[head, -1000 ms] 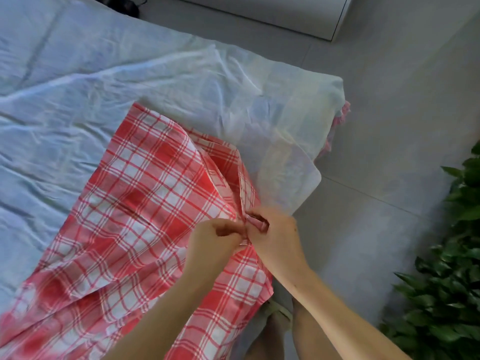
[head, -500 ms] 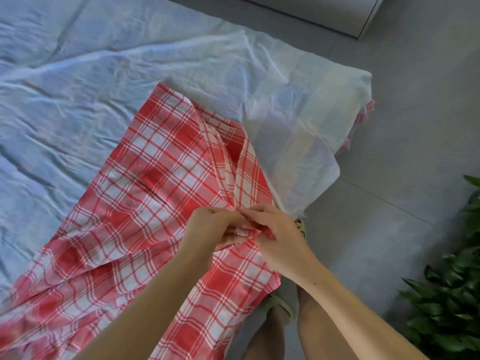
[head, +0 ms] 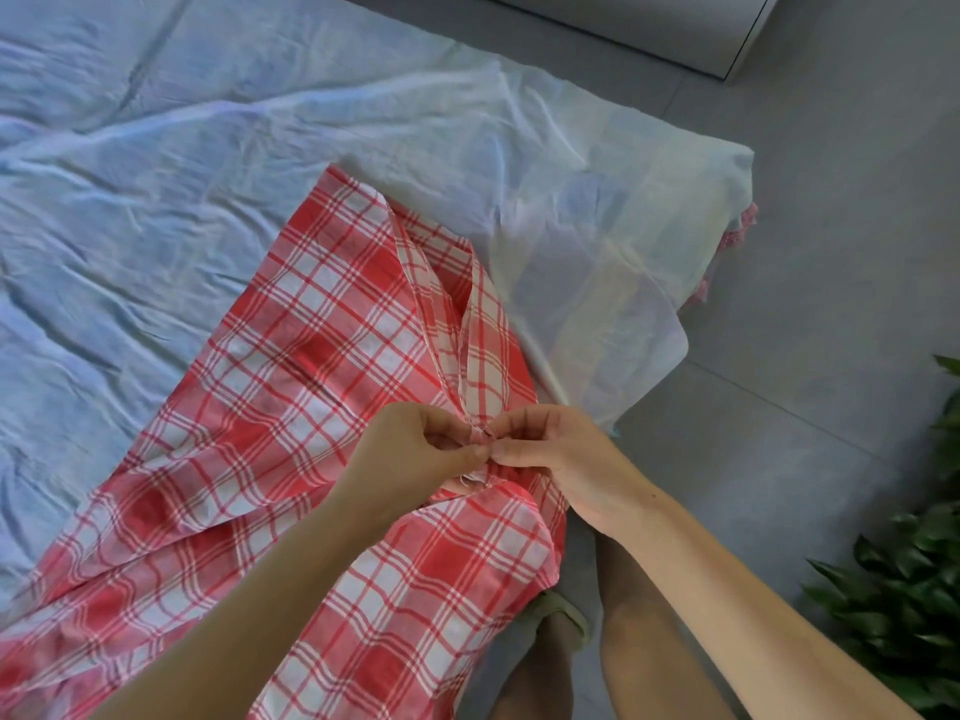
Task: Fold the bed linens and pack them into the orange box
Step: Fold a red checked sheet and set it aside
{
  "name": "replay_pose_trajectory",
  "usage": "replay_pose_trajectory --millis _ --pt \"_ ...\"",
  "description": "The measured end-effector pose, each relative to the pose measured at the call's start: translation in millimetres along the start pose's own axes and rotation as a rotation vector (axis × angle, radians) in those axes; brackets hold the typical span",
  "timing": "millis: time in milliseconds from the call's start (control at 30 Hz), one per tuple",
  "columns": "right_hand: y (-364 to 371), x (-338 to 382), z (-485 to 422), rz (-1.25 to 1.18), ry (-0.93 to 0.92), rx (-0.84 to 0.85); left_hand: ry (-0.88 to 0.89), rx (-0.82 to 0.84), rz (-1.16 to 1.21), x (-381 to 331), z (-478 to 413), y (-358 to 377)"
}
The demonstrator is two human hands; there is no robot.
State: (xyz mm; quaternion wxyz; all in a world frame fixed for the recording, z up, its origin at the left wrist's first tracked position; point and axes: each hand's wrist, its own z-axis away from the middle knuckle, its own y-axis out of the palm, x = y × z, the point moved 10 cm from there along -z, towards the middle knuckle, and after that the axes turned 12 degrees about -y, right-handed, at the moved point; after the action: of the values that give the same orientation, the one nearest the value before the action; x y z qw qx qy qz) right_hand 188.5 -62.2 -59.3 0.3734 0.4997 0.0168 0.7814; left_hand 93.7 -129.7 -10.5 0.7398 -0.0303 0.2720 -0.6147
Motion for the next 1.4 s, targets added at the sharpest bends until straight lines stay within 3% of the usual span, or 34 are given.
replay_pose_trajectory --millis 233,400,500,667,867,967,1067,1167,1267,1400 --pt "6.8 -2.7 -2.6 -0.096 0.004 0.064 0.068 0.007 -0.034 -9.0 9.6 -24.7" --pt "-38.6 28.4 -1.8 -0.252 -0.185 -0.082 0.159 -0.266 -0.026 -13.5 21.8 -93.9" --pt "-39.0 50.8 6.2 -0.324 -0.238 -0.084 0.234 -0.385 -0.106 -23.3 37.2 -111.6" --pt "40.0 61.8 21.1 0.026 -0.22 0.018 0.236 -0.283 -0.171 -29.5 50.8 -77.0" --pt "80.4 74.5 23.1 0.316 -0.383 -0.078 0.14 -0.172 0.15 -11.8 49.7 -75.4" --pt "90.0 78.2 24.0 0.415 -0.419 -0.052 0.16 -0.302 -0.034 -13.1 60.1 -86.0" --pt "88.5 105.0 17.2 0.76 -0.59 -0.106 0.208 -0.385 -0.128 -23.5 75.0 -103.1" --pt "131.1 126.3 -8.4 1.186 -0.785 0.212 0.299 -0.376 -0.263 -36.6 97.6 -118.6" --pt "181.6 141.4 -33.2 1.392 -0.942 0.503 0.395 -0.369 -0.343 -51.5 131.4 -137.4" --pt "228.3 173.6 -50.5 1.497 -1.132 0.565 0.415 -0.512 -0.297 -58.6 189.5 -205.7"
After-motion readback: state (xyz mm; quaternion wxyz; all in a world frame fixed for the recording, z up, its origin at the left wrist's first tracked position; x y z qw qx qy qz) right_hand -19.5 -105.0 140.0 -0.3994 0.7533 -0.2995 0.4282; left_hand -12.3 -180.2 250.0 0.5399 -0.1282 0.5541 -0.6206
